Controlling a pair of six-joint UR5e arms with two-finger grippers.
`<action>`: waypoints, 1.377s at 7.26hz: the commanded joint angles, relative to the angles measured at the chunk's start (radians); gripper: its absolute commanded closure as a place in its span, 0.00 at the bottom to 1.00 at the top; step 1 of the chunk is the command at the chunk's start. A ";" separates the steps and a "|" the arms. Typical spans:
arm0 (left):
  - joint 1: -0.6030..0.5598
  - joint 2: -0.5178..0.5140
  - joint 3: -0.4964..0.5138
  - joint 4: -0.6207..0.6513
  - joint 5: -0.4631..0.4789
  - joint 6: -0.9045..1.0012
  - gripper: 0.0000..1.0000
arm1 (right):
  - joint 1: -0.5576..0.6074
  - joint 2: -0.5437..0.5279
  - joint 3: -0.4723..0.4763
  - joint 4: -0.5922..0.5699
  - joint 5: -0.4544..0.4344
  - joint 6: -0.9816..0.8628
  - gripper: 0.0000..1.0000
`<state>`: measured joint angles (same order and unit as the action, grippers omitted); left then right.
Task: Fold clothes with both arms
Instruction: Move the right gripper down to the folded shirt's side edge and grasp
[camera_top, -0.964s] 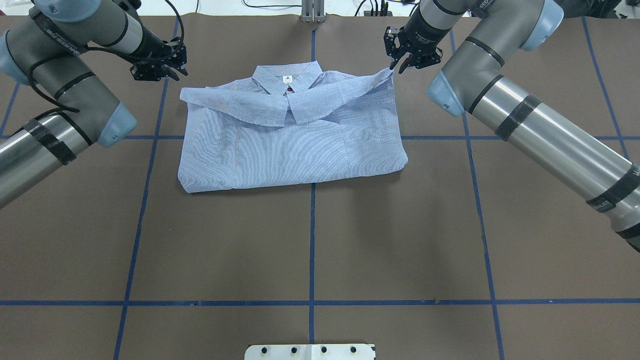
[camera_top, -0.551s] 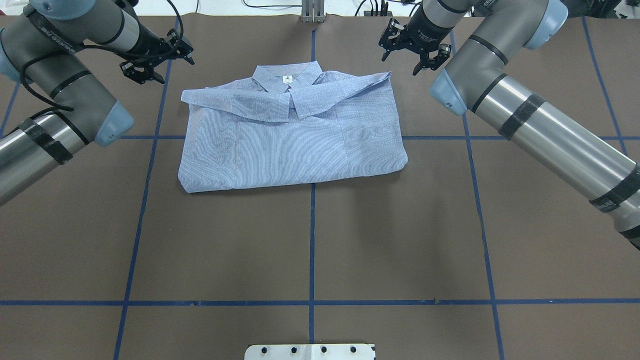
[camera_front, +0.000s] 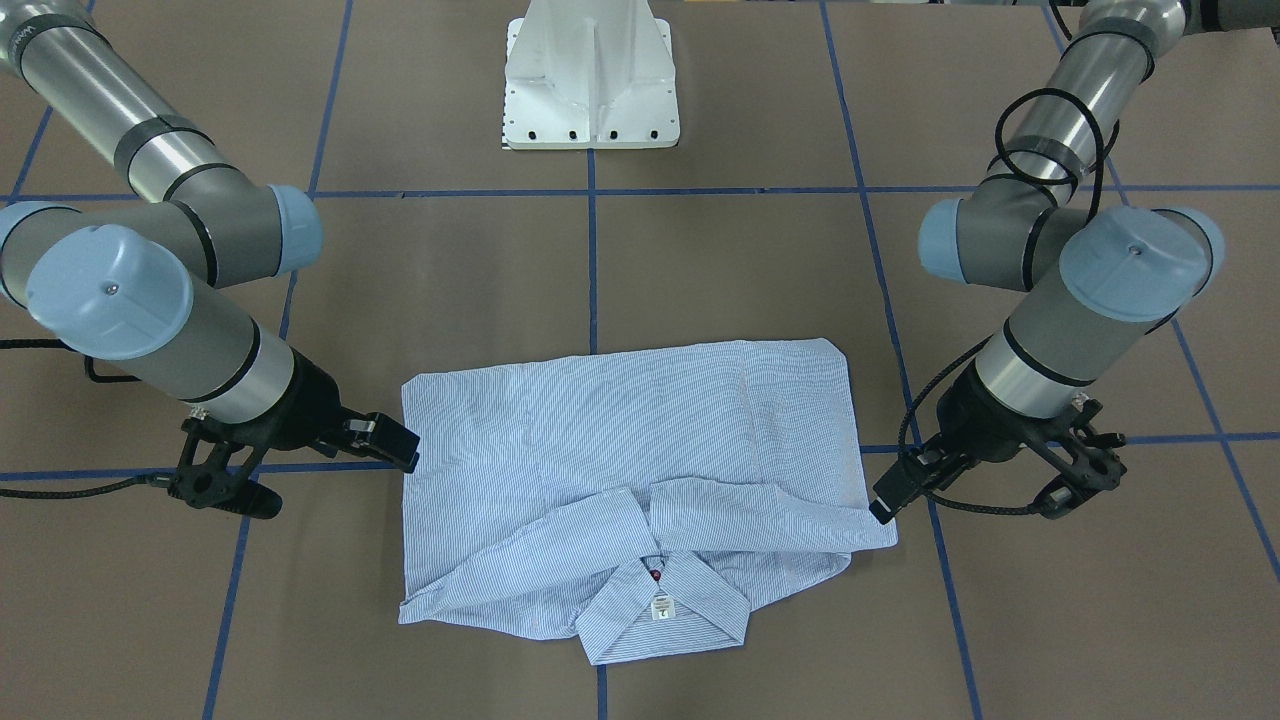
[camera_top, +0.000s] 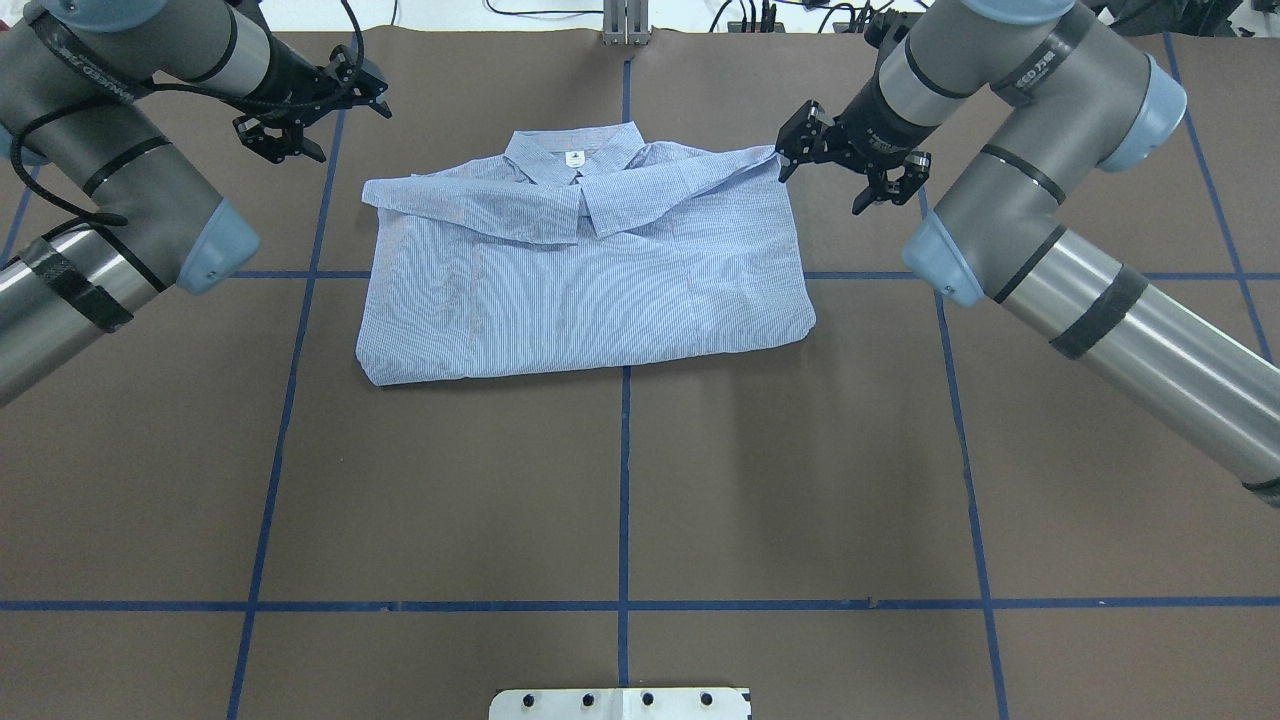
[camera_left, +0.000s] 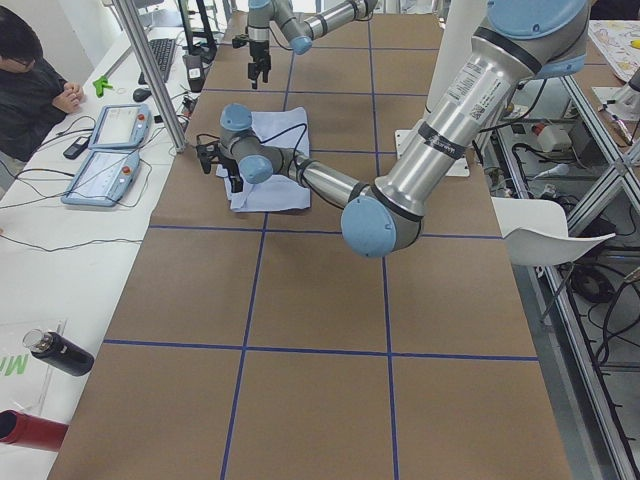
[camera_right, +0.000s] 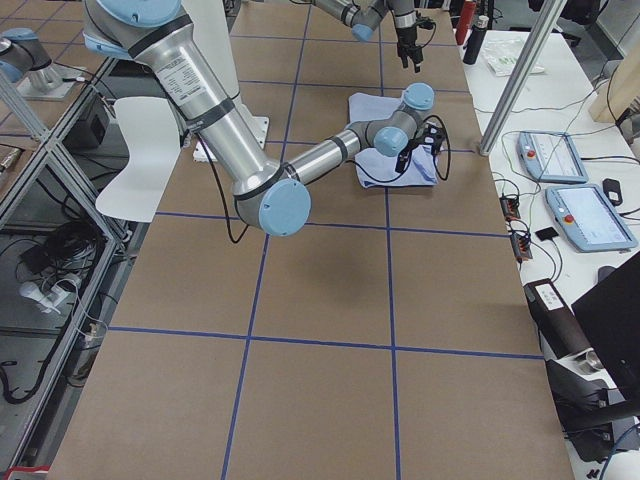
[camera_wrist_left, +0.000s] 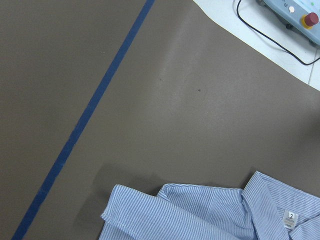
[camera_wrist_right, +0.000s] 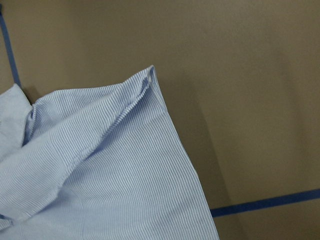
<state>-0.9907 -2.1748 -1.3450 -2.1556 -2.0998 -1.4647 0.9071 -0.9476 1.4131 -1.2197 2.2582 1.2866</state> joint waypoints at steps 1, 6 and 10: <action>-0.002 0.006 -0.023 0.003 0.000 -0.003 0.01 | -0.095 -0.089 0.078 -0.009 -0.046 -0.009 0.00; 0.000 0.004 -0.052 0.017 0.001 -0.036 0.01 | -0.181 -0.145 0.112 -0.011 -0.103 -0.016 0.08; 0.000 0.012 -0.062 0.022 0.003 -0.036 0.01 | -0.183 -0.122 0.098 -0.011 -0.129 -0.035 0.34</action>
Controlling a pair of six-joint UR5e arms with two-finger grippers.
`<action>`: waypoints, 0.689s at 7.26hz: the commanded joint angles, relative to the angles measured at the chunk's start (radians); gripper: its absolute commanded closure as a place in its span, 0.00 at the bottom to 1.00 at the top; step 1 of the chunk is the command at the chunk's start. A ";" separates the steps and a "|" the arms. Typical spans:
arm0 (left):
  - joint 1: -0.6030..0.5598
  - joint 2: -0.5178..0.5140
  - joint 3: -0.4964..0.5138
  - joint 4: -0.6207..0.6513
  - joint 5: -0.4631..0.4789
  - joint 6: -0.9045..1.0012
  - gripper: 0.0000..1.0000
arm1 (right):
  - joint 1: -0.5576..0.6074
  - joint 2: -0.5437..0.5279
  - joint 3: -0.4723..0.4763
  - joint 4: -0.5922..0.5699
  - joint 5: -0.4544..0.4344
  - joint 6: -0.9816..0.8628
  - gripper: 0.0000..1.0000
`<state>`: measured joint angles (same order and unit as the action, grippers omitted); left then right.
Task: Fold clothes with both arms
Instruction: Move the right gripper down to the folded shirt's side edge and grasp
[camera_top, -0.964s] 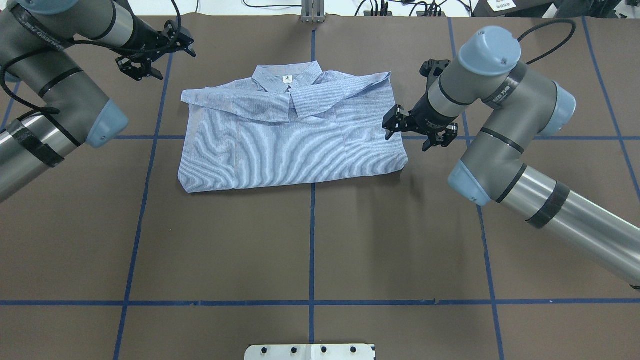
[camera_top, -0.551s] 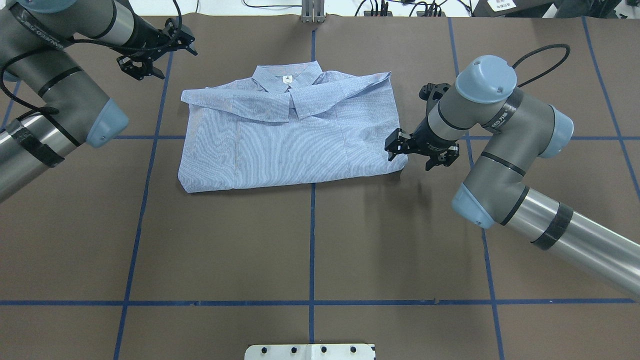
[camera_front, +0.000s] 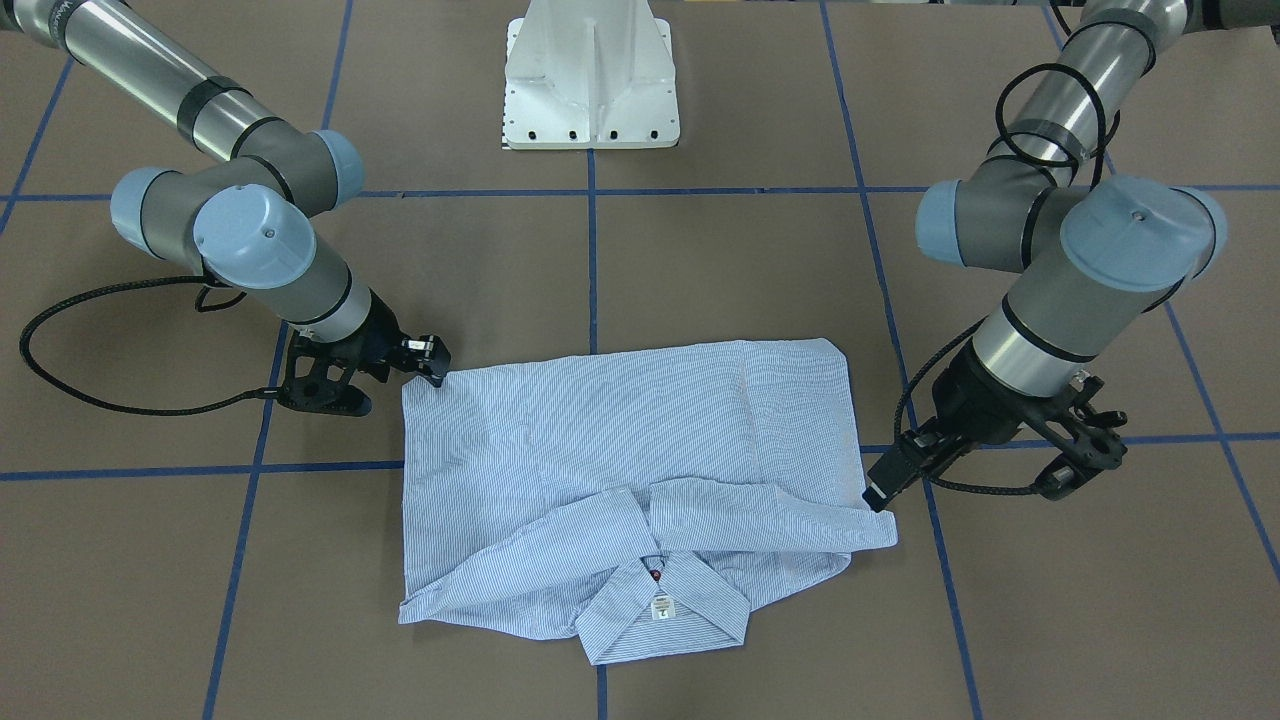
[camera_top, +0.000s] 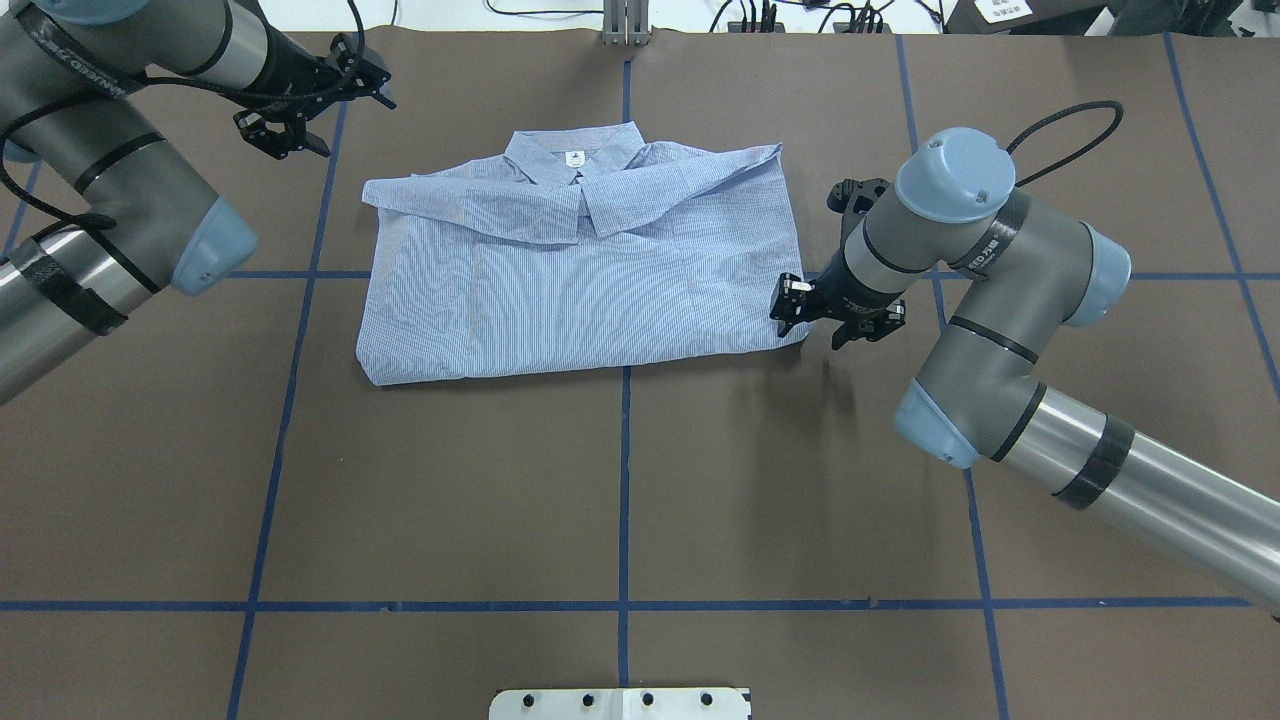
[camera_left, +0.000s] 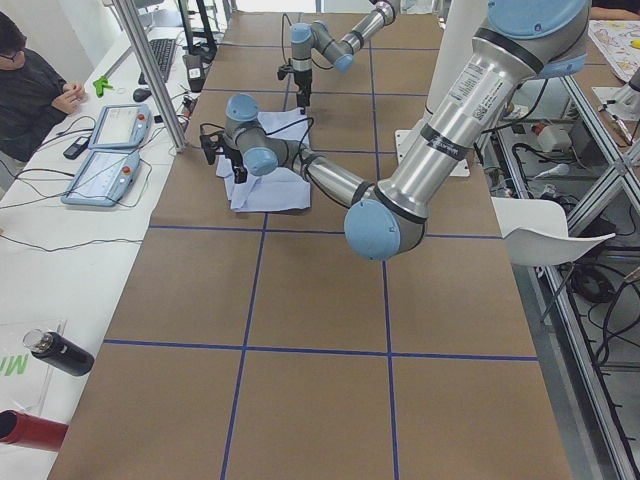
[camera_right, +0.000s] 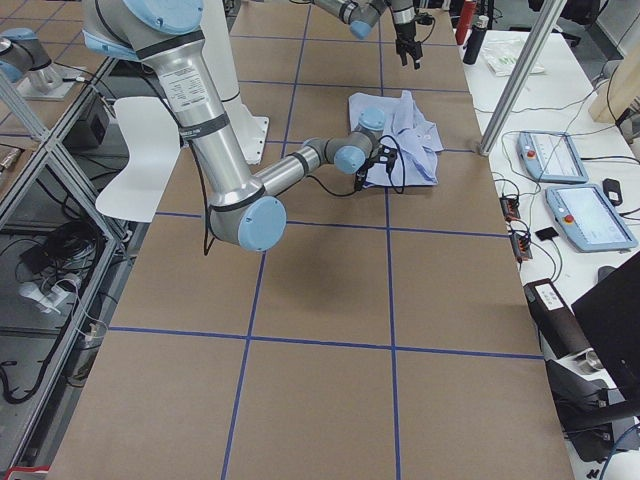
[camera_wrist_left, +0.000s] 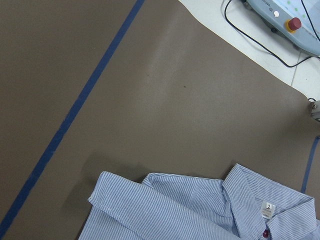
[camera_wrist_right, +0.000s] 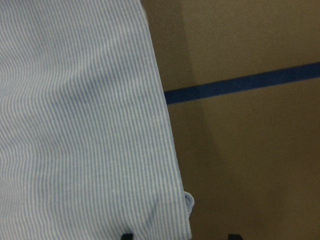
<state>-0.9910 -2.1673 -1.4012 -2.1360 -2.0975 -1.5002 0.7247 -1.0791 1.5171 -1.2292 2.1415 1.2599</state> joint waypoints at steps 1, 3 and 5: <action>0.000 0.009 -0.012 0.002 0.001 0.000 0.01 | -0.001 0.011 -0.008 -0.003 -0.015 -0.020 0.49; 0.000 0.011 -0.012 0.002 0.002 0.000 0.01 | -0.002 0.015 -0.014 0.000 -0.015 -0.028 1.00; 0.000 0.012 -0.013 0.002 0.002 0.000 0.01 | 0.004 0.012 -0.011 0.005 -0.005 -0.030 1.00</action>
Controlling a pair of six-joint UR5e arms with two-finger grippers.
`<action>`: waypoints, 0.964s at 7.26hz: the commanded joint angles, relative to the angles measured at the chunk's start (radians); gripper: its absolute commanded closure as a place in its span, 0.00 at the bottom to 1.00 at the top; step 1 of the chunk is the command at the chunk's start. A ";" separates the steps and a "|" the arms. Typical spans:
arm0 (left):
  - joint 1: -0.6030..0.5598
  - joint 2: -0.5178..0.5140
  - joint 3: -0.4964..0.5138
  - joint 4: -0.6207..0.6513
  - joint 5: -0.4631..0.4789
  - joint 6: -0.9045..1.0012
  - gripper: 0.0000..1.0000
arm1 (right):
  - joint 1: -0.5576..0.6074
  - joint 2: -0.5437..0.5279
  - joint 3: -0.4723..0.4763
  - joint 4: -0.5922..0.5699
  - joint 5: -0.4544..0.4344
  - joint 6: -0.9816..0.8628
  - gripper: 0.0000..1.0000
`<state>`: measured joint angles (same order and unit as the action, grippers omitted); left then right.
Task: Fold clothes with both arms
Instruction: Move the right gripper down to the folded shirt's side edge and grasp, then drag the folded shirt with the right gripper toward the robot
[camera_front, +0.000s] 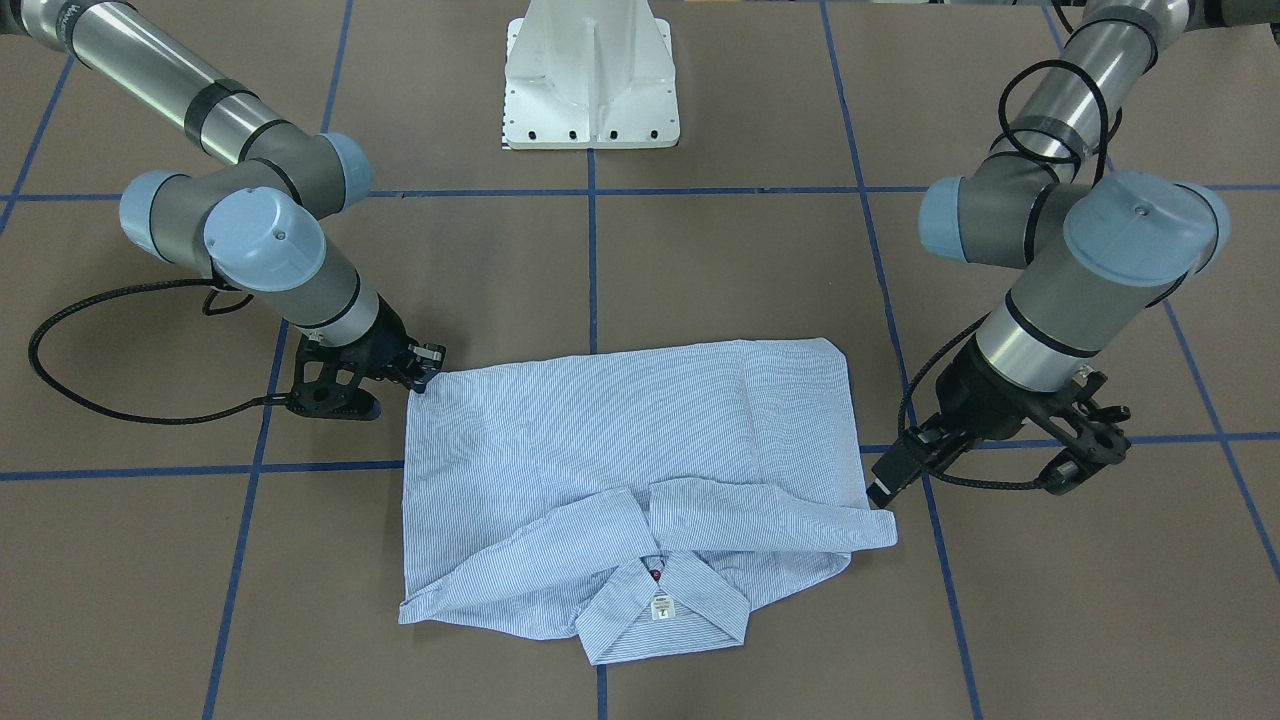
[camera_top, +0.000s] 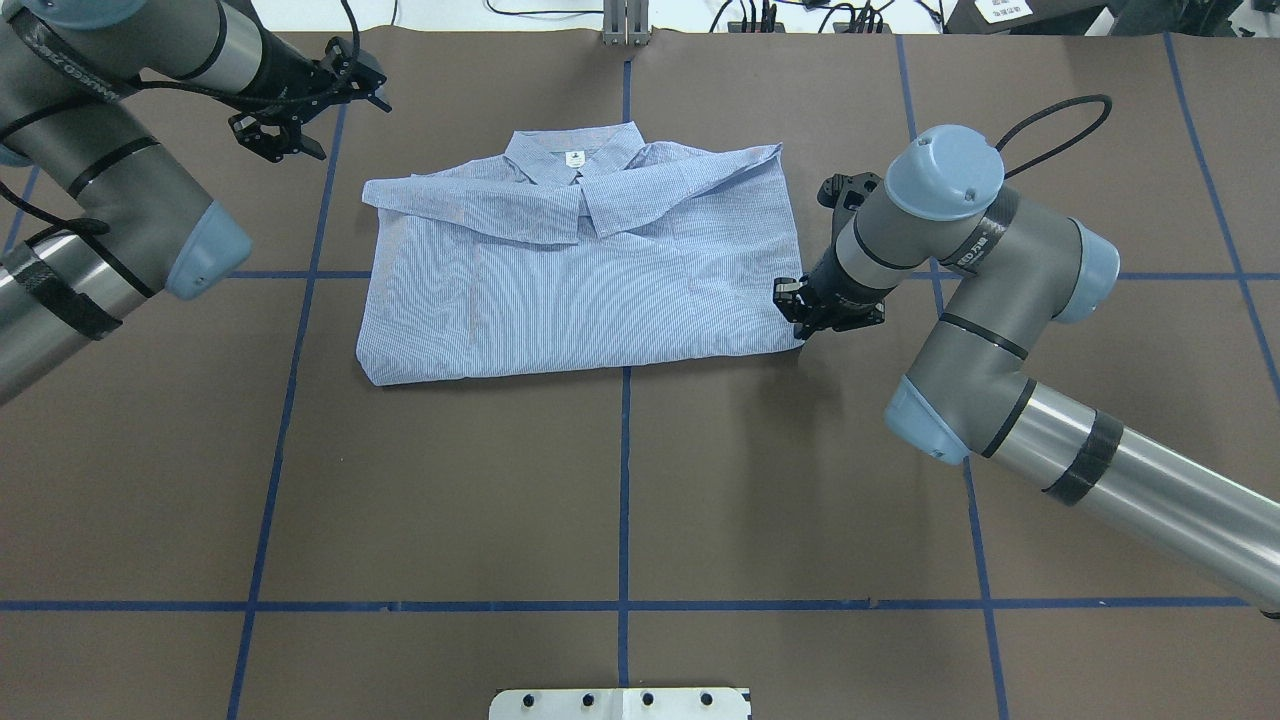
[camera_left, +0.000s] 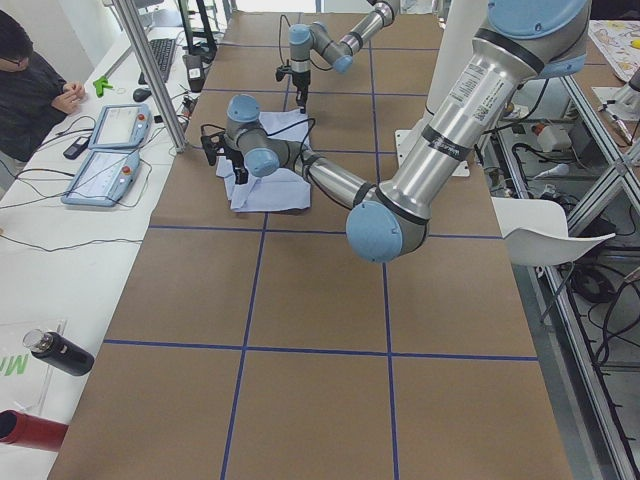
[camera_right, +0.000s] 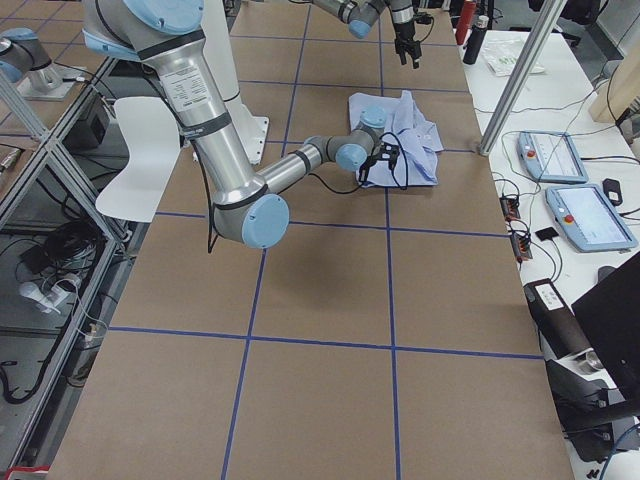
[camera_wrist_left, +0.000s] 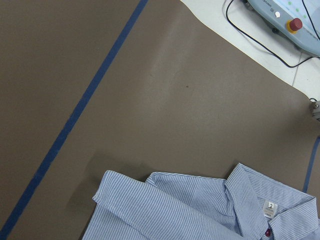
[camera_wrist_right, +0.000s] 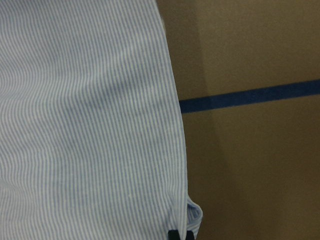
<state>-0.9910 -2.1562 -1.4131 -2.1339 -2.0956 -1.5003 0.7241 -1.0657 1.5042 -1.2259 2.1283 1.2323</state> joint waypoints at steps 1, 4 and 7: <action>0.000 -0.001 -0.004 0.000 0.000 0.000 0.01 | 0.027 -0.013 0.030 -0.001 0.027 -0.005 1.00; 0.000 0.001 -0.052 0.057 0.002 0.000 0.01 | 0.032 -0.266 0.316 -0.009 0.094 -0.008 1.00; 0.003 0.013 -0.090 0.058 0.000 0.000 0.01 | -0.034 -0.608 0.600 0.002 0.256 0.012 1.00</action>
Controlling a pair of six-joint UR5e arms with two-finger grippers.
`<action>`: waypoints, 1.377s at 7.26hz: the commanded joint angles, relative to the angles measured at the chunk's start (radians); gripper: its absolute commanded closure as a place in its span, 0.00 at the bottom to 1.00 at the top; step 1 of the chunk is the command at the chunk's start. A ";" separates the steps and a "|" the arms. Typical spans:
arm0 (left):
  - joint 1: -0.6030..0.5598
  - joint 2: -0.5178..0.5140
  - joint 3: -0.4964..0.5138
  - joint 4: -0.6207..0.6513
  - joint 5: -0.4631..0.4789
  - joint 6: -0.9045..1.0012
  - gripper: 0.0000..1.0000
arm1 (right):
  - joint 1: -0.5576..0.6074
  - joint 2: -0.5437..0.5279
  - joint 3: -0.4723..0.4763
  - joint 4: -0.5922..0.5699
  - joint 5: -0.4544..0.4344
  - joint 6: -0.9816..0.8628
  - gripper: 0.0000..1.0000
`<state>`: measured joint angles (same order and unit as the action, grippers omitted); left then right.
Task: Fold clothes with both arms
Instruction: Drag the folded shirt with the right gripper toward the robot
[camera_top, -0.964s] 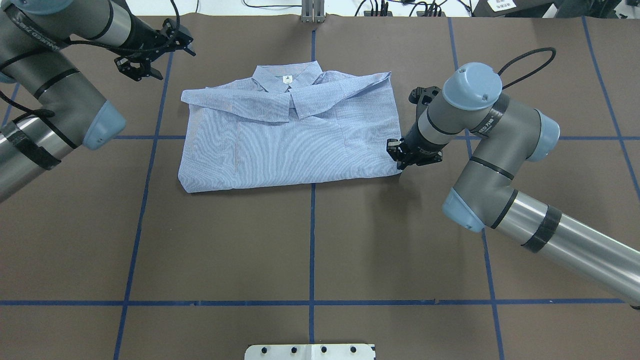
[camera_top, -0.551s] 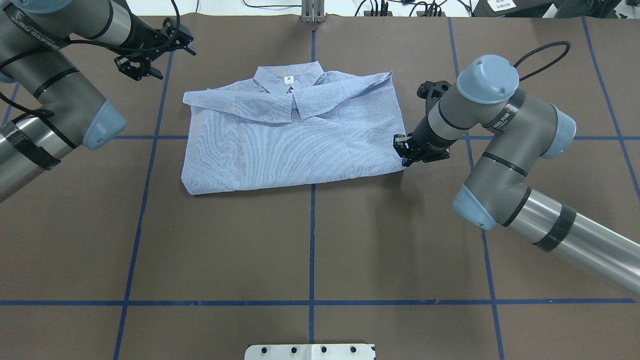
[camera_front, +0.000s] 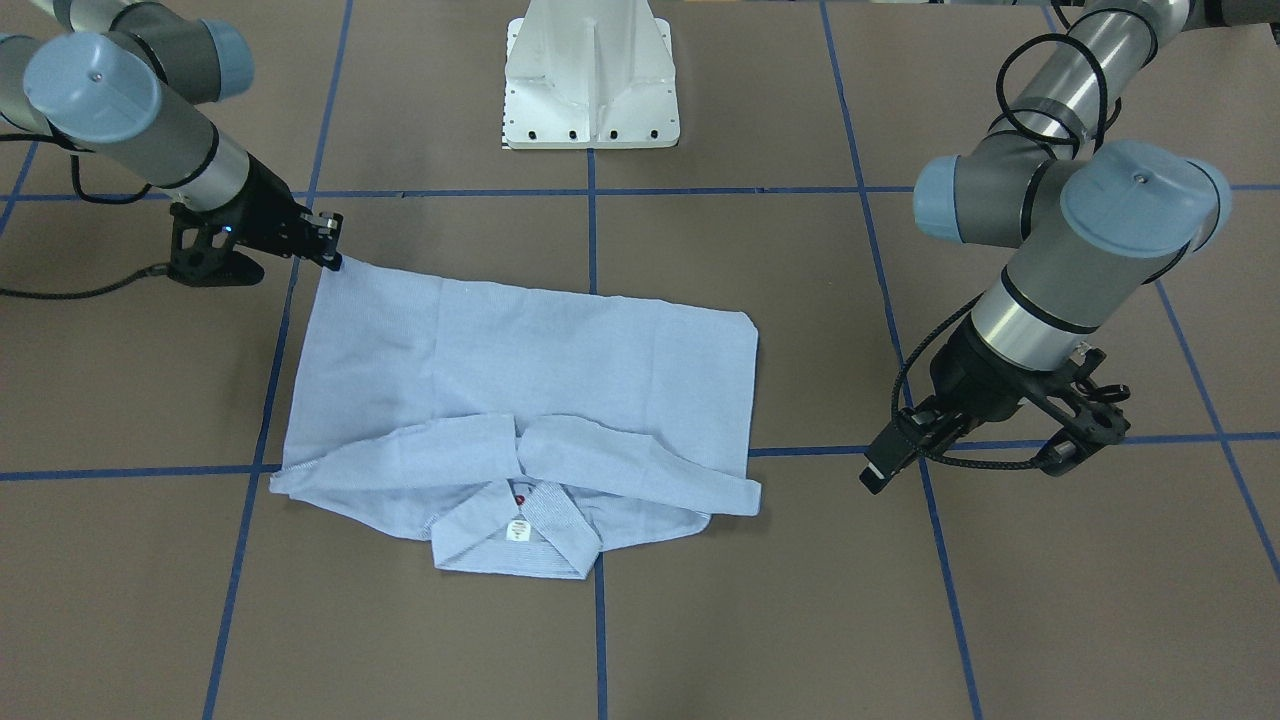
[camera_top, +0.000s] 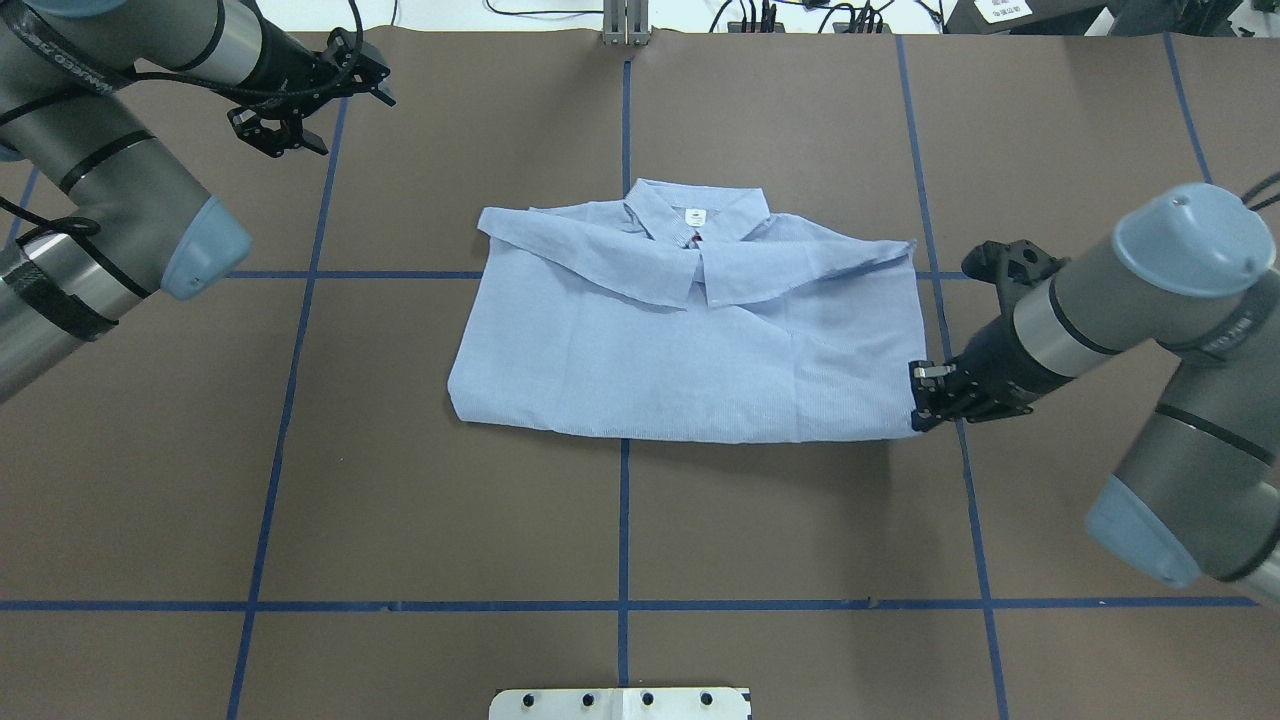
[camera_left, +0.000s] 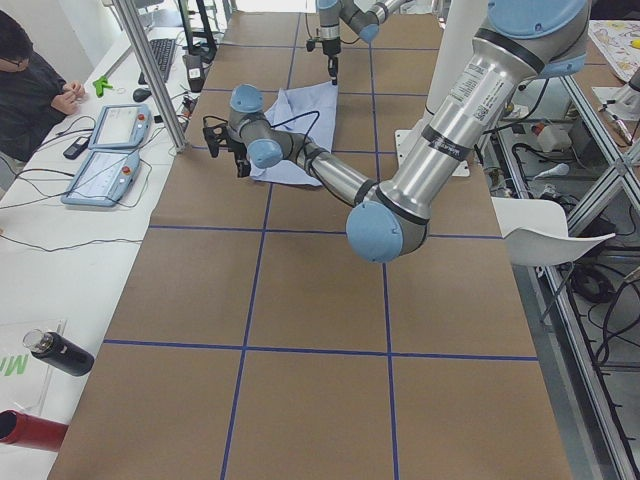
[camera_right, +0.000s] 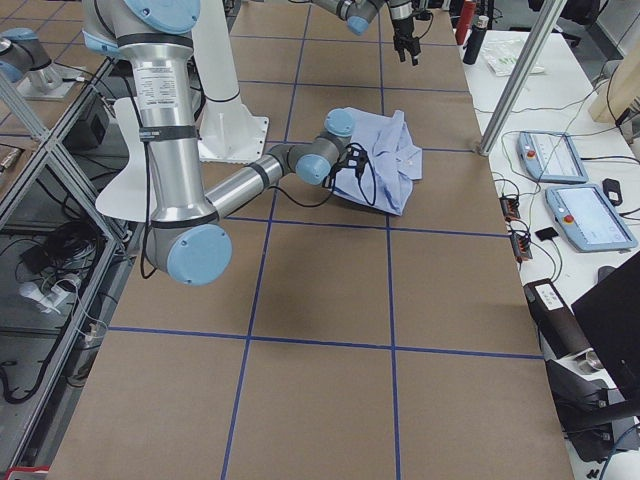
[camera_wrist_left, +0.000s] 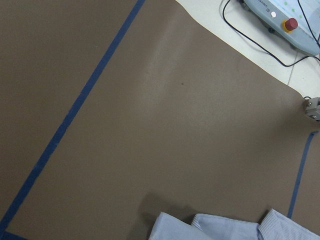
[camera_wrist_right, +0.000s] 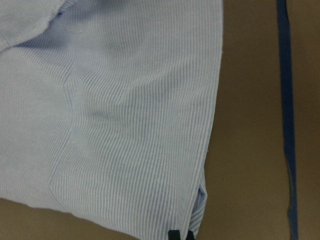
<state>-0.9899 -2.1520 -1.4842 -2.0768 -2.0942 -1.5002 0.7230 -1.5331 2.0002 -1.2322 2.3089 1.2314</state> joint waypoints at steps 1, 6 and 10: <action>0.010 0.015 -0.037 0.001 -0.003 0.000 0.01 | -0.033 -0.175 0.144 0.007 0.254 0.090 1.00; 0.054 0.060 -0.064 -0.011 0.002 0.005 0.01 | -0.324 -0.121 0.177 0.008 0.334 0.479 0.82; 0.276 0.101 -0.226 -0.011 0.016 -0.165 0.01 | -0.040 0.048 0.080 0.010 0.327 0.464 0.00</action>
<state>-0.7945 -2.0660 -1.6549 -2.0871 -2.0873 -1.5628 0.5869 -1.5567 2.1249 -1.2231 2.6399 1.7033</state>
